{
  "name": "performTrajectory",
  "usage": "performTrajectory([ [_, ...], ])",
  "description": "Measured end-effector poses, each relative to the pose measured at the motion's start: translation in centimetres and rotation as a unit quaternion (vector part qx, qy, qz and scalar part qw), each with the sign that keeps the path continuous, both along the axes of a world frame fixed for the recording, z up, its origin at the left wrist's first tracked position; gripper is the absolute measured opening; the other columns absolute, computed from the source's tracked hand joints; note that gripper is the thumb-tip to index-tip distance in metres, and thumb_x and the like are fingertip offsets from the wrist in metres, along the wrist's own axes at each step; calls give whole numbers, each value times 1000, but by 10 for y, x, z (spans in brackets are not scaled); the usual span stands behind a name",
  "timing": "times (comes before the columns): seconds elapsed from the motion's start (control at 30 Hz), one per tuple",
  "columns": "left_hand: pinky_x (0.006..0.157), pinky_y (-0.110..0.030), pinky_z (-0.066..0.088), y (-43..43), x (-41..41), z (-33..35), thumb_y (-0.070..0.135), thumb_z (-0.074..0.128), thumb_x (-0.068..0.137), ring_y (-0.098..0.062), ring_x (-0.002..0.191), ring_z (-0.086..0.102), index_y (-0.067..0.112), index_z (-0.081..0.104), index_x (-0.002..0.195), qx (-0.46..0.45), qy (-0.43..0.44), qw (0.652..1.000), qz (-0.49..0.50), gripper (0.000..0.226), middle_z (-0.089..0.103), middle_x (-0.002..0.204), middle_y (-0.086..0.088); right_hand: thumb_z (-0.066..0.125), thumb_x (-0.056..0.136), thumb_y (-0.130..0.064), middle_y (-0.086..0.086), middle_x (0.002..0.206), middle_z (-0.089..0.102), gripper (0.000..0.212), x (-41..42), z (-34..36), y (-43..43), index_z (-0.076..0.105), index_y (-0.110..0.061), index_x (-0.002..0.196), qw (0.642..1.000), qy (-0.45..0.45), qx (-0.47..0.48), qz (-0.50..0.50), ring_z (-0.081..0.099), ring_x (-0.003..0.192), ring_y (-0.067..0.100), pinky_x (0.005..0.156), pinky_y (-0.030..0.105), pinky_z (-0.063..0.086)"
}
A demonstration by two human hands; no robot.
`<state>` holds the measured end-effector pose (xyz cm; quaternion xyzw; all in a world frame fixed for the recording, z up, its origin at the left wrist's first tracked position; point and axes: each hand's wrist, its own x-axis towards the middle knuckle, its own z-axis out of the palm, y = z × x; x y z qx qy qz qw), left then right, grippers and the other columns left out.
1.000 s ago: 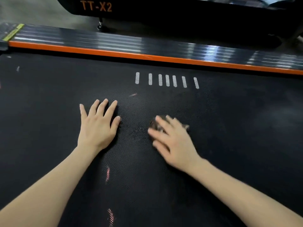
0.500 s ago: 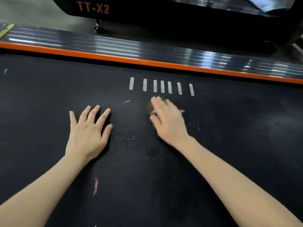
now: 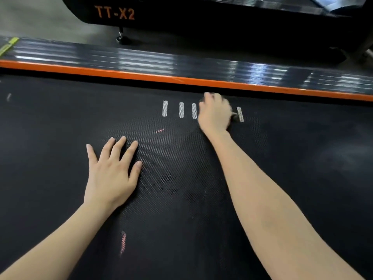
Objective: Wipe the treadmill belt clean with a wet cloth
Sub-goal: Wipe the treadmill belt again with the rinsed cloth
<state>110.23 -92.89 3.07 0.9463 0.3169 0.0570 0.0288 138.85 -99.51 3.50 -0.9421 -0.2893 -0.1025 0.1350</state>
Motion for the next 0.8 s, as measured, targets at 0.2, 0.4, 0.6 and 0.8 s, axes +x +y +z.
performTrajectory([
  [0.2,110,-65,8,0,-4,0,50,22,93,-31,137,31,21,44,140,-6,-9,1000,-2,60,44,143,-11,35,96,-35,15,134,53,46,-15,4,3,55,-14,131,968,-18,-15,251,49,118,39,102,48,37],
  [0.4,109,-66,12,0,-1,-3,47,26,92,-34,134,35,17,48,138,9,-13,1000,-5,59,47,140,-14,35,100,-32,18,148,34,45,72,0,-35,40,-14,141,995,17,-26,-90,31,133,42,110,51,23],
  [0.6,109,-66,14,0,-1,-3,45,27,92,-35,134,36,16,48,138,12,-12,1000,-7,58,48,139,-14,37,99,-29,20,136,43,39,26,-2,29,45,-7,130,999,15,6,-50,44,116,39,94,45,36],
  [0.8,110,-66,14,0,0,-1,47,26,92,-34,134,35,18,48,137,5,-14,1000,-4,58,47,140,-14,41,99,-33,17,138,49,44,-25,1,41,51,-9,134,981,5,22,194,45,121,40,105,46,33],
])
